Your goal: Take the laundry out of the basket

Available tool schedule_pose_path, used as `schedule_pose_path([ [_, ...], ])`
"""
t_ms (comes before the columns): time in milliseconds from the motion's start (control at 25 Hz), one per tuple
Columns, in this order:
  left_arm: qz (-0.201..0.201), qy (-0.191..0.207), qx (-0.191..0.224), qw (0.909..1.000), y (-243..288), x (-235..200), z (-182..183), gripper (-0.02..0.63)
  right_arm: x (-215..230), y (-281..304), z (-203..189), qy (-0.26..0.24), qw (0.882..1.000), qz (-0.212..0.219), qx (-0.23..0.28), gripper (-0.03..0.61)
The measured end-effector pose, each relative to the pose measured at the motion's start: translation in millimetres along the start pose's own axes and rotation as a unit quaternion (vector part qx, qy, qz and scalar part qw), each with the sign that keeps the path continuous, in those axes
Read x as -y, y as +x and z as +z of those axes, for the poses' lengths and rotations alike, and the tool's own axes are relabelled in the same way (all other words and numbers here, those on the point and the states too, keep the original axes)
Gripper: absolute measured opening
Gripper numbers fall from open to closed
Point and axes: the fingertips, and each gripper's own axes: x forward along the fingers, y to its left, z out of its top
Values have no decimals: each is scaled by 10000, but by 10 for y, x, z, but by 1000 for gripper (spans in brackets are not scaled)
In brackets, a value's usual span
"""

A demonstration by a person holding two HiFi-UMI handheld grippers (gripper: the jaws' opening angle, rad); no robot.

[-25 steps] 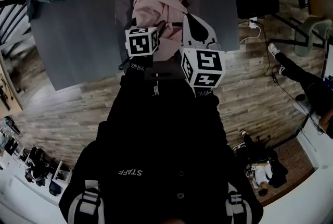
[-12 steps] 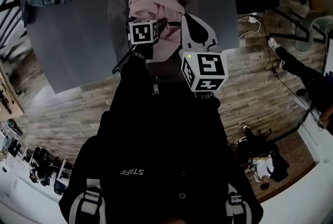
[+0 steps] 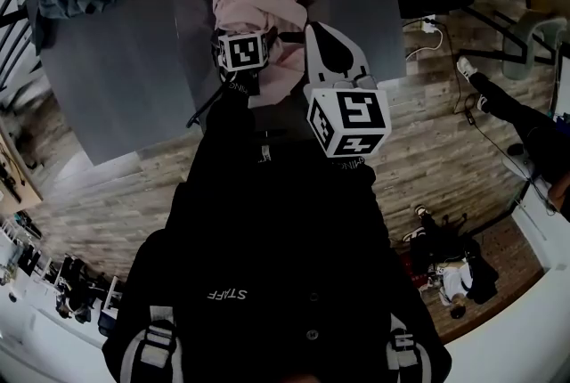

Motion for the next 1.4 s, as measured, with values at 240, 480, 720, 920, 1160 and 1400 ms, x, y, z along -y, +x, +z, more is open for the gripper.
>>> schedule_pose_path([
  [240, 65, 163, -33, 9998, -76, 55, 34, 407, 85, -70, 6, 43, 9999, -123, 17, 12],
  [480, 83, 390, 56, 9992, -305, 116, 81, 288, 212, -259, 40, 133, 9991, -368, 133, 12],
  [720, 17, 493, 558, 9972, -826, 275, 220, 281, 210, -550, 201, 157, 9978, -484, 435, 12],
  [920, -132, 656, 1253, 9899, -1470, 435, 401, 281, 119, -854, 294, 173, 9957, -521, 747, 12],
  [1160, -302, 647, 2216, 9725, -2334, 591, 683, 281, -30, -1202, 543, -8, 9911, -547, 1216, 12],
  [1400, -406, 781, 3209, 9430, -3116, 626, 981, 281, -289, -1518, 884, -265, 9811, -478, 1857, 12],
])
